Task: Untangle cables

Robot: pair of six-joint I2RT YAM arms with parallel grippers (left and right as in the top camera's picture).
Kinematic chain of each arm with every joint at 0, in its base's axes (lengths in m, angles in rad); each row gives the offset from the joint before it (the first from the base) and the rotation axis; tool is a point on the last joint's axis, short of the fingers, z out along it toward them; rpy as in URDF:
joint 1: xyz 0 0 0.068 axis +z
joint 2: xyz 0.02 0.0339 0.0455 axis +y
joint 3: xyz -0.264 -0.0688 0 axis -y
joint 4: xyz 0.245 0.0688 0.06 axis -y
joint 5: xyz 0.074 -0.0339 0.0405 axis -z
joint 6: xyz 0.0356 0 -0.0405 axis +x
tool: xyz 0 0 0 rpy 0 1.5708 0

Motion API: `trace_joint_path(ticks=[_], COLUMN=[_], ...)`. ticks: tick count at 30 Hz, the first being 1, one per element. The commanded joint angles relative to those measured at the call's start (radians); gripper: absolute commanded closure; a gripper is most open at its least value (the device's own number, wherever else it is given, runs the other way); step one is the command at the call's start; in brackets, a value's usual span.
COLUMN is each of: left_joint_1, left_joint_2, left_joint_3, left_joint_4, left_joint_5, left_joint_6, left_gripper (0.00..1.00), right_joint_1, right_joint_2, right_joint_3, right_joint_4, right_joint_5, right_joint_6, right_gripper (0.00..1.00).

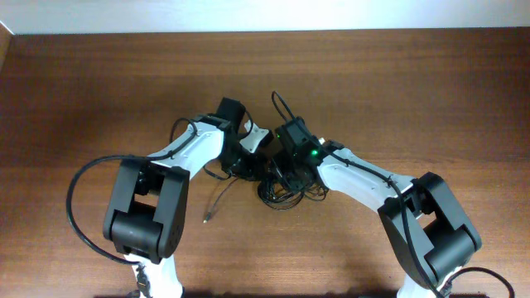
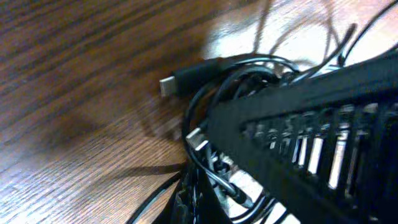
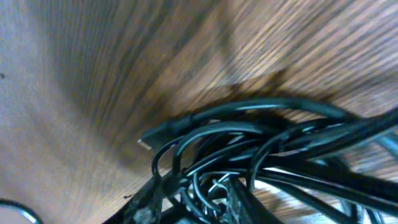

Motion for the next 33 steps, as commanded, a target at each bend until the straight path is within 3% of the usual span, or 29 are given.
trace_joint_path(ticks=[1,4,10,12,14,22,29,33], left_joint_1=[0.002,0.002,0.002,0.002,0.002,0.003,0.003,0.019], left_joint_2=[0.02,0.02,0.038,0.05,0.05,0.05,0.05,0.05], left_joint_3=[0.01,0.01,0.01,0.01,0.01,0.01,0.01,0.01], left_joint_4=[0.002,0.001,-0.002,-0.002,-0.002,-0.001,0.002,0.002], left_joint_5=[-0.076,-0.076,-0.075,-0.068,-0.064,-0.058,-0.041,-0.012], left_joint_6=[-0.063,-0.062,-0.063,-0.062,-0.063,-0.063,-0.067,-0.066], left_gripper=[1.0,1.0,1.0,1.0,1.0,1.0,1.0,1.0], right_joint_1=[0.003,0.003,0.004,0.004,0.004,-0.087,-0.109,-0.177], right_joint_2=[0.021,0.021,0.021,0.021,0.021,-0.134,-0.143,-0.143], right_joint_3=[-0.019,-0.021,-0.021,-0.021,-0.021,-0.019,-0.019,-0.019], right_joint_4=[-0.051,-0.051,-0.051,-0.051,-0.054,-0.053,-0.119,-0.257], right_joint_5=[0.104,0.125,0.129,0.133,0.136,0.012,0.0,-0.003], right_joint_6=[0.01,0.01,0.01,0.01,-0.001,-0.425,-0.549,-0.763], right_gripper=[0.65,0.6,0.6,0.72,0.96,0.96,0.96,0.96])
